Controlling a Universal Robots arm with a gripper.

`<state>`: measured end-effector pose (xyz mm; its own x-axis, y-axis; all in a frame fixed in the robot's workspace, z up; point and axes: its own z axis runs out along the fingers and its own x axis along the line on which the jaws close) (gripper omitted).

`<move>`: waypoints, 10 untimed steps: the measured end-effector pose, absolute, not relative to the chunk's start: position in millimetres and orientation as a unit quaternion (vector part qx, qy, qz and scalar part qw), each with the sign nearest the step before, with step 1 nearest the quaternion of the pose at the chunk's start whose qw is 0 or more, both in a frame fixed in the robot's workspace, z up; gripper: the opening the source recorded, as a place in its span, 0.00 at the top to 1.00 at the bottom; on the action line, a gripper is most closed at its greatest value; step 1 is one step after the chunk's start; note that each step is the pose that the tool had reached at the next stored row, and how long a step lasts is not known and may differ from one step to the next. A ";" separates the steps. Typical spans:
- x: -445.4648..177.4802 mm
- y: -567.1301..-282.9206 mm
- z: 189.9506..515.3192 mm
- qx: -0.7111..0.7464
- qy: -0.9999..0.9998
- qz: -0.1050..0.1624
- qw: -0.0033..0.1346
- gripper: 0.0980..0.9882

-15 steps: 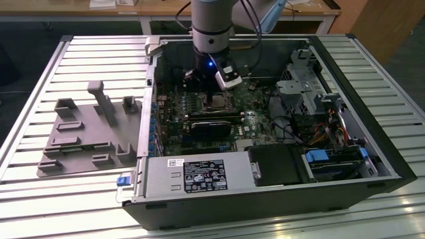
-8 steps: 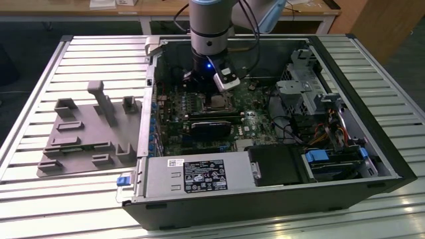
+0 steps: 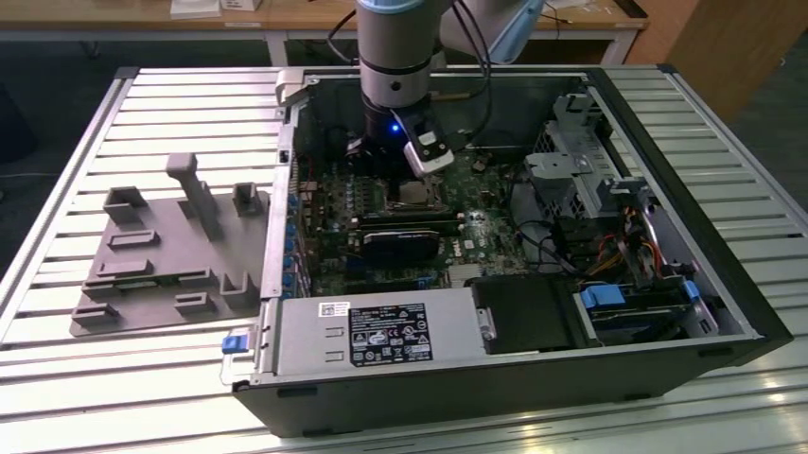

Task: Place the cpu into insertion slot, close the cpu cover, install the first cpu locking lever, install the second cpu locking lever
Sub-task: 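Close the cpu cover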

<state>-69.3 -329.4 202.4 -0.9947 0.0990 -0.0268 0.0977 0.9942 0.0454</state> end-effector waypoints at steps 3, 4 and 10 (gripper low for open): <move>-69.4 -329.3 202.3 0.049 0.998 0.024 0.014 1.00; -69.3 -329.3 202.3 0.049 0.998 0.026 0.014 1.00; -69.3 -329.3 203.8 0.047 0.998 0.043 0.013 1.00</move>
<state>-69.3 -329.3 203.8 -0.9952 0.0949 -0.0228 0.0926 0.9919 0.0875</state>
